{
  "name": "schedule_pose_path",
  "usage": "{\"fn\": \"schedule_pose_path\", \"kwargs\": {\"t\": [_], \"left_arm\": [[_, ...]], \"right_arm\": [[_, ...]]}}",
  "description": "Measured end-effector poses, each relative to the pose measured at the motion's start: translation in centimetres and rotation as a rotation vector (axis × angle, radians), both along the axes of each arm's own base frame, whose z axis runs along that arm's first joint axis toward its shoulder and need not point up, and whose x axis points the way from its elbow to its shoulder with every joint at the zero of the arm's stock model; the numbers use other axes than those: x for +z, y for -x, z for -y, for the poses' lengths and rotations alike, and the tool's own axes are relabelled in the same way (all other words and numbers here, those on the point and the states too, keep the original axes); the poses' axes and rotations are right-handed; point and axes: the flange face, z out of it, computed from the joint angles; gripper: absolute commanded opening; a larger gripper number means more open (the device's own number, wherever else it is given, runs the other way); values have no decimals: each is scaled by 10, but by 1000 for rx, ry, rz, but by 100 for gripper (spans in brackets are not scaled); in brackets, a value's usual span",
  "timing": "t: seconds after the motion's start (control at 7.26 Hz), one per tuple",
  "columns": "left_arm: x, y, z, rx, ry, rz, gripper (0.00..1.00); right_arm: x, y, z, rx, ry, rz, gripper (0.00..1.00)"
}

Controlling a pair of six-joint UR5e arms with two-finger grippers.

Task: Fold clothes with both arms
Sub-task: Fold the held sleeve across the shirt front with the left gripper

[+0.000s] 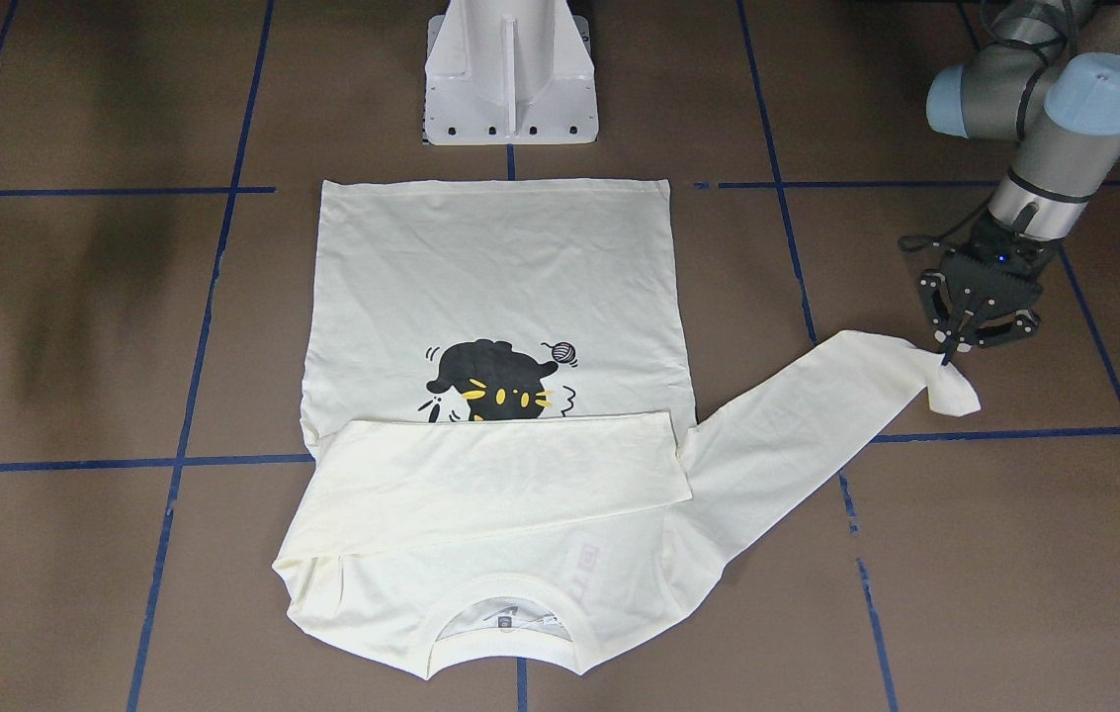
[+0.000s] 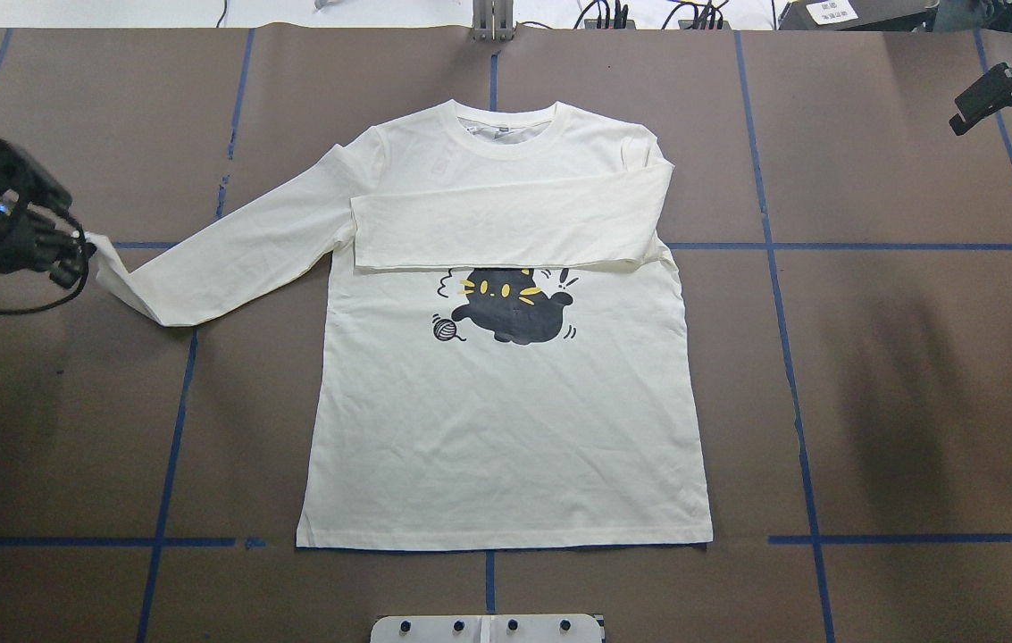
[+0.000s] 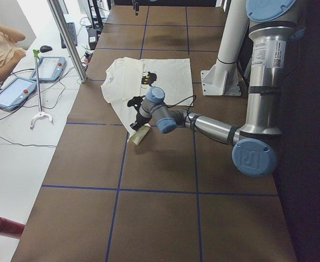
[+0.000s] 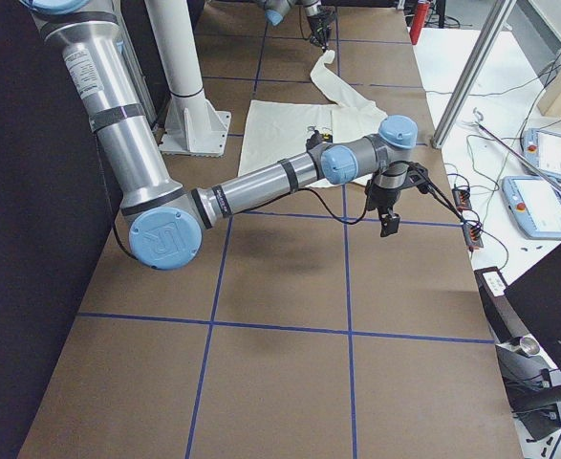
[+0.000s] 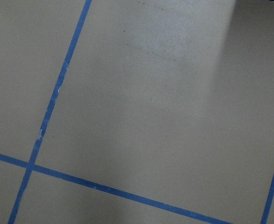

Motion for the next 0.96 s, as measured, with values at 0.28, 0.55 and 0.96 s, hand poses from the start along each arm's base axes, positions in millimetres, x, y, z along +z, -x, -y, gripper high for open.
{"fn": "schedule_pose_path", "kwargs": {"t": [0.28,0.55,0.96], "left_arm": [[-116,-16,68,-60,30,5,0],[-257,-44,107,-184,118,-117,0],[-445,-192,99,-363,270,-291,0]], "right_arm": [[-1,0,0,1,-2,-1,100],[-2,-1,1,2,-3,-1,100],[-2,-1,1,4,-4,-2,100]]}}
